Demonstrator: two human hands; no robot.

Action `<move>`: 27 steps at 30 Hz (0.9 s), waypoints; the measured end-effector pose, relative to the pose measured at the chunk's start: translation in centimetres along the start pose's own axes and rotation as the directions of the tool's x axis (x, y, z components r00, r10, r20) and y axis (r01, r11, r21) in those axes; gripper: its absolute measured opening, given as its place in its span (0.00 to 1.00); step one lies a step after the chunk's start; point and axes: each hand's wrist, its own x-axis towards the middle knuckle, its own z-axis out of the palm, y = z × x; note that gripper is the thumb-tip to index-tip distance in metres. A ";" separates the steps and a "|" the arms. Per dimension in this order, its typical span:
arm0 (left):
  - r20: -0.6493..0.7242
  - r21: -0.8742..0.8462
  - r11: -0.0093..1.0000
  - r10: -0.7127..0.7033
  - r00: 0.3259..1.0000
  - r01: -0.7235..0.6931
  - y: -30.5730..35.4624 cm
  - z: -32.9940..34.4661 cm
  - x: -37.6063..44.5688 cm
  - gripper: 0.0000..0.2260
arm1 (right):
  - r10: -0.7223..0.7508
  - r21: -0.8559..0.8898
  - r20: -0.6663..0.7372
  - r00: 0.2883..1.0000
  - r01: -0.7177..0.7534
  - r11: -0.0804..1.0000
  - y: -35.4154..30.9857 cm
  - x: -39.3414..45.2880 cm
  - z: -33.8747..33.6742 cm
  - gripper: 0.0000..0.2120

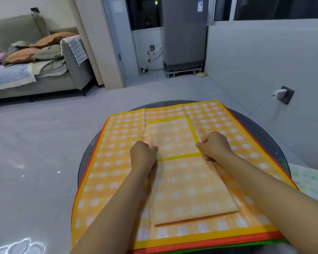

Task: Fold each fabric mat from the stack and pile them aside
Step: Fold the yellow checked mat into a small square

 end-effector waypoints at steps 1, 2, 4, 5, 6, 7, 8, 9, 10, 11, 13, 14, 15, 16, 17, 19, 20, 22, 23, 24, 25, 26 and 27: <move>0.006 -0.065 0.998 -0.022 1.000 0.022 -0.1 0.0 -0.1 0.11 | 0.001 0.038 -0.007 1.000 0.000 0.999 0.1 0.0 0.0 0.15; 0.005 -0.136 0.990 -0.046 0.999 0.046 -0.2 0.0 -0.1 0.11 | 0.003 0.086 -0.012 1.000 -0.002 0.996 0.2 0.0 0.0 0.15; 0.003 -0.272 0.958 -0.091 0.996 0.088 -0.2 0.0 -0.4 0.10 | 0.016 0.207 -0.012 1.000 -0.013 0.978 0.4 -0.1 -0.1 0.11; 0.007 -0.332 0.938 -0.102 0.995 0.098 -0.3 0.0 -0.5 0.10 | 0.028 0.271 -0.007 1.000 -0.025 0.962 0.5 -0.1 -0.2 0.09; 0.017 -0.390 0.915 -0.106 0.994 0.104 -0.3 -0.1 -0.6 0.10 | 0.035 0.321 0.001 0.999 -0.033 0.946 0.5 -0.2 -0.3 0.07; 0.031 -0.443 0.890 -0.106 0.994 0.109 -0.4 -0.2 -0.7 0.10 | 0.033 0.350 0.011 0.999 -0.035 0.936 0.6 -0.2 -0.4 0.06; 0.046 -0.494 0.862 -0.104 0.994 0.113 -0.4 -0.4 -0.9 0.10 | 0.028 0.369 0.023 0.999 -0.034 0.929 0.7 -0.3 -0.5 0.05; 0.059 -0.532 0.839 -0.097 0.994 0.113 -0.5 -0.6 -1.0 0.10 | 0.021 0.393 0.034 0.999 -0.033 0.919 0.8 -0.4 -0.6 0.05; 0.069 -0.551 0.827 -0.084 0.994 0.109 -0.5 -0.8 -1.3 0.09 | 0.017 0.427 0.051 0.999 -0.037 0.904 0.8 -0.6 -0.8 0.04; 0.079 -0.553 0.827 -0.071 0.994 0.103 -0.5 -1.0 -1.6 0.09 | 0.015 0.462 0.075 0.997 -0.048 0.886 0.9 -0.7 -1.0 0.03; 0.110 -0.555 0.824 -0.062 0.992 0.113 -0.5 -1.5 -2.2 0.11 | 0.008 0.511 0.129 0.992 -0.073 0.856 1.2 -1.0 -1.5 0.05; 0.134 -0.572 0.810 -0.065 0.989 0.131 -0.4 -1.7 -2.4 0.13 | 0.004 0.530 0.159 0.987 -0.089 0.843 1.4 -1.0 -1.8 0.06; 0.163 -0.602 0.784 -0.070 0.984 0.156 -0.4 -1.9 -2.6 0.13 | -0.003 0.555 0.189 0.982 -0.104 0.825 1.5 -1.1 -2.0 0.08; 0.192 -0.642 0.744 -0.075 0.979 0.183 -0.3 -2.1 -2.8 0.14 | -0.015 0.584 0.218 0.976 -0.118 0.803 1.6 -1.3 -2.3 0.10; 0.216 -0.679 0.704 -0.082 0.973 0.210 -0.3 -2.2 -2.9 0.15 | -0.028 0.613 0.244 0.969 -0.132 0.779 1.6 -1.5 -2.5 0.11; 0.250 -0.710 0.660 -0.089 0.964 0.244 -0.3 -2.5 -3.0 0.17 | -0.051 0.667 0.272 0.961 -0.150 0.730 1.7 -1.7 -2.7 0.14; 0.254 -0.706 0.662 -0.091 0.963 0.249 -0.4 -2.6 -3.0 0.19 | -0.059 0.689 0.279 0.958 -0.157 0.708 1.7 -1.8 -2.7 0.15; 0.247 -0.686 0.684 -0.100 0.964 0.247 -0.6 -2.7 -3.1 0.19 | -0.070 0.717 0.289 0.955 -0.167 0.677 1.8 -2.1 -2.8 0.17; 0.237 -0.676 0.697 -0.103 0.966 0.241 -0.7 -2.9 -3.1 0.20 | -0.079 0.723 0.287 0.955 -0.162 0.672 2.0 -2.3 -2.9 0.18; 0.225 -0.662 0.714 -0.101 0.969 0.228 -0.8 -3.0 -3.2 0.20 | -0.093 0.722 0.285 0.954 -0.150 0.675 2.1 -2.4 -3.0 0.17; 0.214 -0.629 0.749 -0.088 0.973 0.206 -1.0 -3.2 -3.3 0.20 | -0.110 0.710 0.286 0.952 -0.133 0.691 2.3 -2.6 -3.2 0.17; 0.201 -0.571 0.805 -0.055 0.978 0.163 -1.1 -3.4 -3.5 0.22 | -0.123 0.682 0.287 0.950 -0.112 0.723 2.5 -2.7 -3.2 0.16; 0.186 -0.497 0.862 -0.006 0.982 0.099 -1.3 -3.6 -3.7 0.23 | -0.127 0.632 0.283 0.951 -0.086 0.770 2.7 -2.7 -3.3 0.15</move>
